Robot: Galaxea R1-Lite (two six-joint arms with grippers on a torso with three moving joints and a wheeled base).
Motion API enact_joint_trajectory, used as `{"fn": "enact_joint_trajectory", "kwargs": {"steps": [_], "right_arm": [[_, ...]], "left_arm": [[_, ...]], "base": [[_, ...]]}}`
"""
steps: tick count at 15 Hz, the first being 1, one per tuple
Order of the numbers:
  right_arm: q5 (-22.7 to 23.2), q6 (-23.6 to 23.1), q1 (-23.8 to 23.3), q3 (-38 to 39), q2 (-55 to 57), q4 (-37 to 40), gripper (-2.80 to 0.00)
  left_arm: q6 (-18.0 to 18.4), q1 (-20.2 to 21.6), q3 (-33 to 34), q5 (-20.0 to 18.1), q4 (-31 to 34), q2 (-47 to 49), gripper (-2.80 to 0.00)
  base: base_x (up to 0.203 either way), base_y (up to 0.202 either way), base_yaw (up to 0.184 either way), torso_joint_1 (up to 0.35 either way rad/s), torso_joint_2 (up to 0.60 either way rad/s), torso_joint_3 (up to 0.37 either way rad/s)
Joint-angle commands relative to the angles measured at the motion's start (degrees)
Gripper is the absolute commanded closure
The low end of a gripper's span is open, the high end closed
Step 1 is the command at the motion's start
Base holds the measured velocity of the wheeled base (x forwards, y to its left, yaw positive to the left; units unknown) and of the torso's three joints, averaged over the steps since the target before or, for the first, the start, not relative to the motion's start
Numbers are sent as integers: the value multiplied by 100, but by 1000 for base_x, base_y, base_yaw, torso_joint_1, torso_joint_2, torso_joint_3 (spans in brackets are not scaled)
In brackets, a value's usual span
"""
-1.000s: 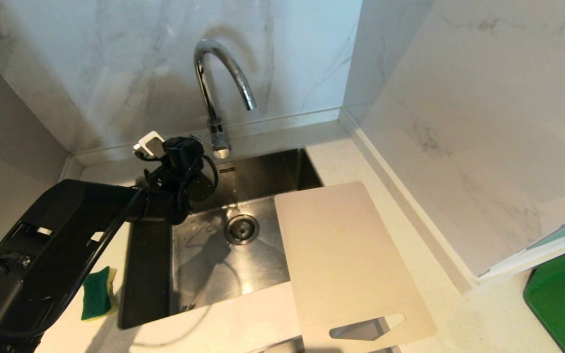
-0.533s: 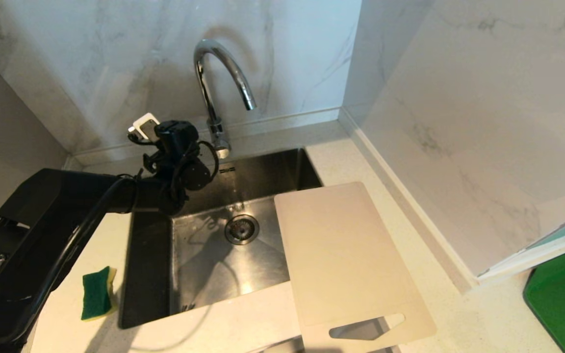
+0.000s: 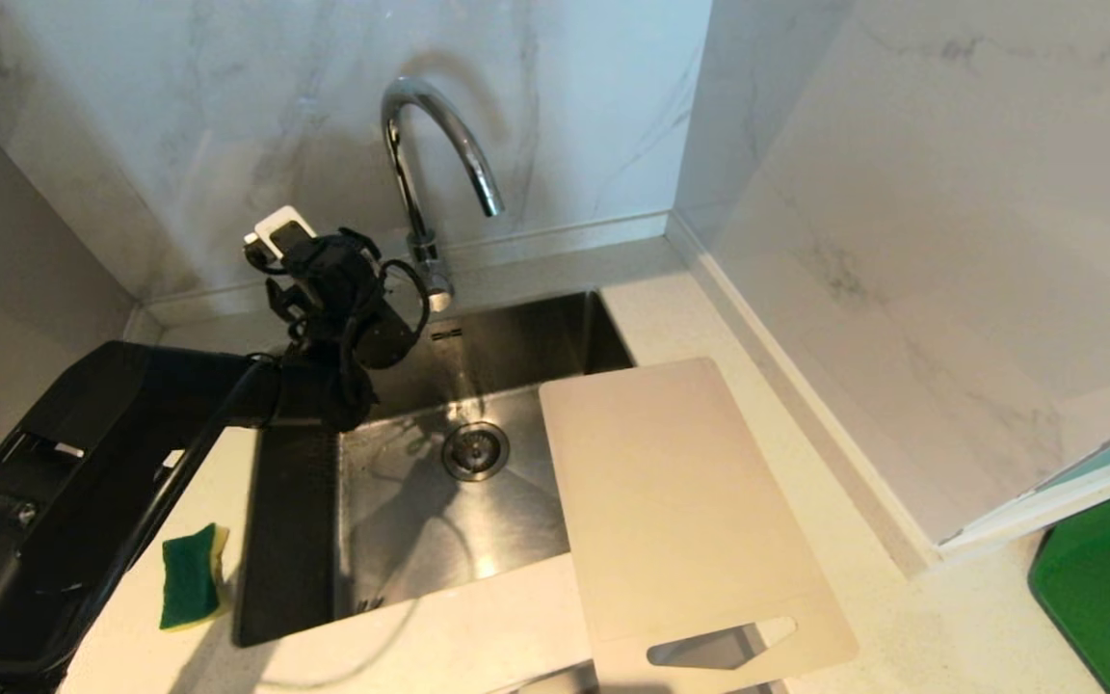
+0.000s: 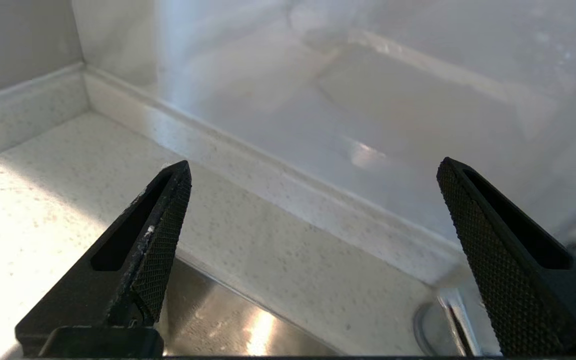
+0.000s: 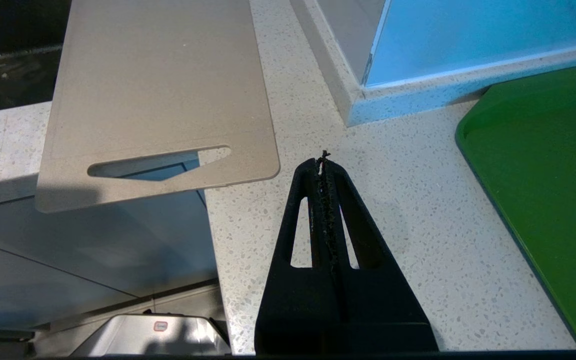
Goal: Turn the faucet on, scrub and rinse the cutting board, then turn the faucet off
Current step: Turn on the tap
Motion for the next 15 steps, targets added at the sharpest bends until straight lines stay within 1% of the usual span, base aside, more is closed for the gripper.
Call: {"fn": "enact_joint_trajectory", "kwargs": {"steps": [1,5,8,15], "right_arm": [[4,-3,1,0,0,0,0],[4,-3,1,0,0,0,0],[4,-3,1,0,0,0,0],[4,-3,1,0,0,0,0]], "left_arm": [[13,2,0,11,-51,156,-280],[125,19,0,4,-48,412,-280],[90,90,0,2,197,581,-280],[43,90,9,28,532,580,-280]], "base": [[0,0,0,0,0,0],[0,0,0,0,0,0],[0,0,0,0,0,0],[0,0,0,0,0,0]]}}
